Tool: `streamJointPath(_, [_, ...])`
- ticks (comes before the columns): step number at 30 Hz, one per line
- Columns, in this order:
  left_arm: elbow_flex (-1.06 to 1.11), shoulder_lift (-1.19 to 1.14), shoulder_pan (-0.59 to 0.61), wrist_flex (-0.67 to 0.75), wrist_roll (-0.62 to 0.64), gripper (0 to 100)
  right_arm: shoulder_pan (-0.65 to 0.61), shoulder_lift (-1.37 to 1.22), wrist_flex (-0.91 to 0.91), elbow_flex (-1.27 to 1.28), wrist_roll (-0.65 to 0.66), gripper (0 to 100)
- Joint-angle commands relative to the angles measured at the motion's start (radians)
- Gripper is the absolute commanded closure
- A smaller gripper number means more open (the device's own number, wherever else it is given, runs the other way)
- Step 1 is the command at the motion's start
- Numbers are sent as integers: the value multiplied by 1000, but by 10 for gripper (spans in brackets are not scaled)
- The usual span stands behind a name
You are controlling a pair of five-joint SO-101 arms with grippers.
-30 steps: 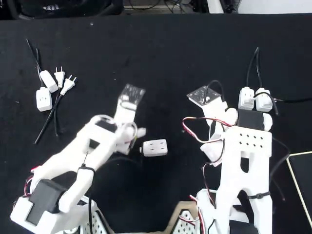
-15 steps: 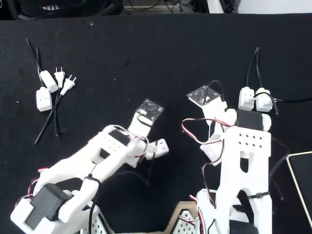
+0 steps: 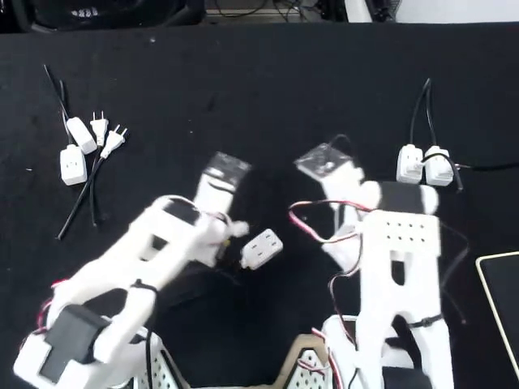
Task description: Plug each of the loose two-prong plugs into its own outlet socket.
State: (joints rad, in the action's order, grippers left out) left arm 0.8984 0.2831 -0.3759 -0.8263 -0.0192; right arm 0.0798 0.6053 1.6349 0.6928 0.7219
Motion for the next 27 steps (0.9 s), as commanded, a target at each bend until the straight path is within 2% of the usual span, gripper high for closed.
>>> streamJointPath(1, [-82, 132, 150, -152, -11, 920, -157, -93, 26, -61, -72, 988])
streamJointPath(6, [24, 347, 302, -218, -80, 920, -264, -248, 25, -200, -92, 988])
streamJointPath(11, [239, 549, 421, -173, -201, 920, -351, -374, 31, -300, -92, 988])
streamJointPath(14, [329, 646, 483, -149, -213, 920, -394, -450, 34, -355, -123, 988])
streamJointPath(17, [389, 720, 490, -143, -206, 920, -428, -516, 40, -426, -193, 988])
streamJointPath(21, [483, 799, 420, -140, -189, 920, -480, -618, 120, -529, -230, 988])
streamJointPath(27, [570, 879, 397, -87, -170, 920, -488, -771, 129, -641, -285, 988])
